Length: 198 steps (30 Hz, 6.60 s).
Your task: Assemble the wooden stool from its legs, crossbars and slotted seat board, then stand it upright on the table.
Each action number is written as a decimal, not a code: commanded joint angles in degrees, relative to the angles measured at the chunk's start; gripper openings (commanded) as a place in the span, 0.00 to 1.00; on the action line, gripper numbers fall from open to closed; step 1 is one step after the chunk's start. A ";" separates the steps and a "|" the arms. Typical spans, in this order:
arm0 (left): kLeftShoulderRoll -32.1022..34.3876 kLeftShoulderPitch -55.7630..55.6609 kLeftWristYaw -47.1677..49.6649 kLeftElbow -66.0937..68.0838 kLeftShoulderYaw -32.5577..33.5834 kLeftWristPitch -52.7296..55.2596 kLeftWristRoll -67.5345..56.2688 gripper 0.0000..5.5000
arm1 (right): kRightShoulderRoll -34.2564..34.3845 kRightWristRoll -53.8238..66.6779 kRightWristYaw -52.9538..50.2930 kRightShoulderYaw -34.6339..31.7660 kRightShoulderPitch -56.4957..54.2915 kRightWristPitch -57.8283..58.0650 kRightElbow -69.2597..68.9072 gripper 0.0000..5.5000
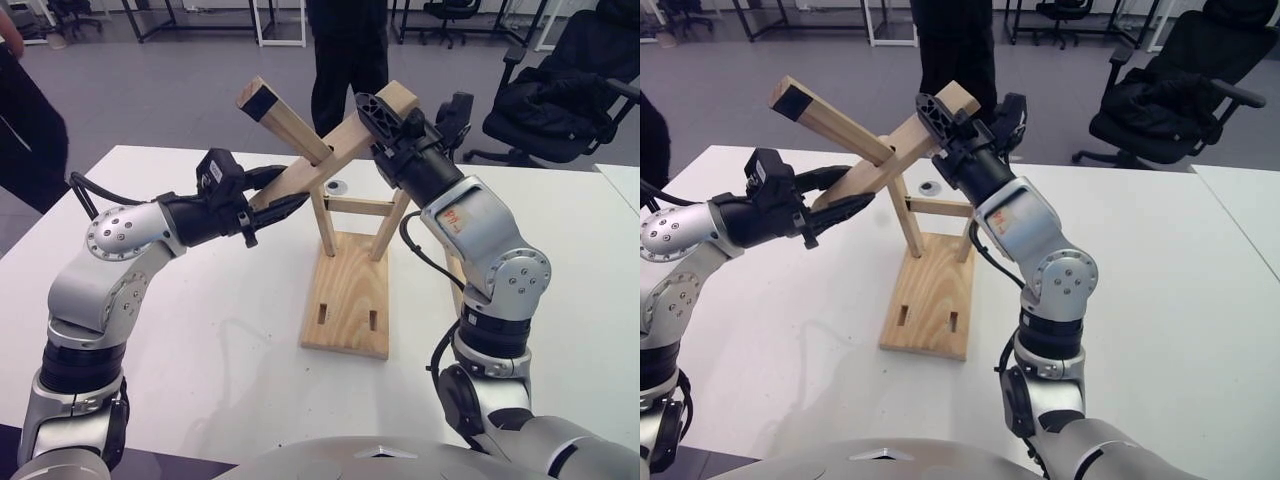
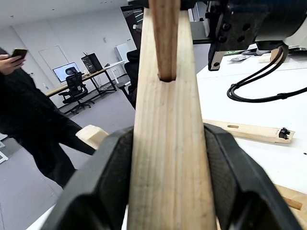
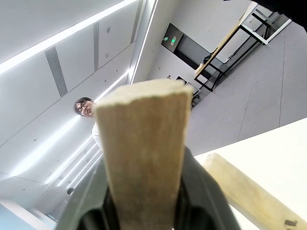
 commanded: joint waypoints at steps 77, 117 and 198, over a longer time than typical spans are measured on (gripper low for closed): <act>-11.93 14.59 9.94 13.61 -12.83 -4.20 26.32 0.72 | -26.76 -32.21 18.48 3.75 41.93 11.47 -9.09 0.19; -12.45 11.88 12.14 16.95 -10.01 -6.62 27.24 0.72 | -27.34 -46.42 31.92 -9.44 31.97 4.48 14.95 0.76; -25.28 -18.04 28.69 8.75 15.13 0.39 -28.45 0.19 | -33.73 -75.27 66.95 6.34 -3.54 -30.23 4.80 0.80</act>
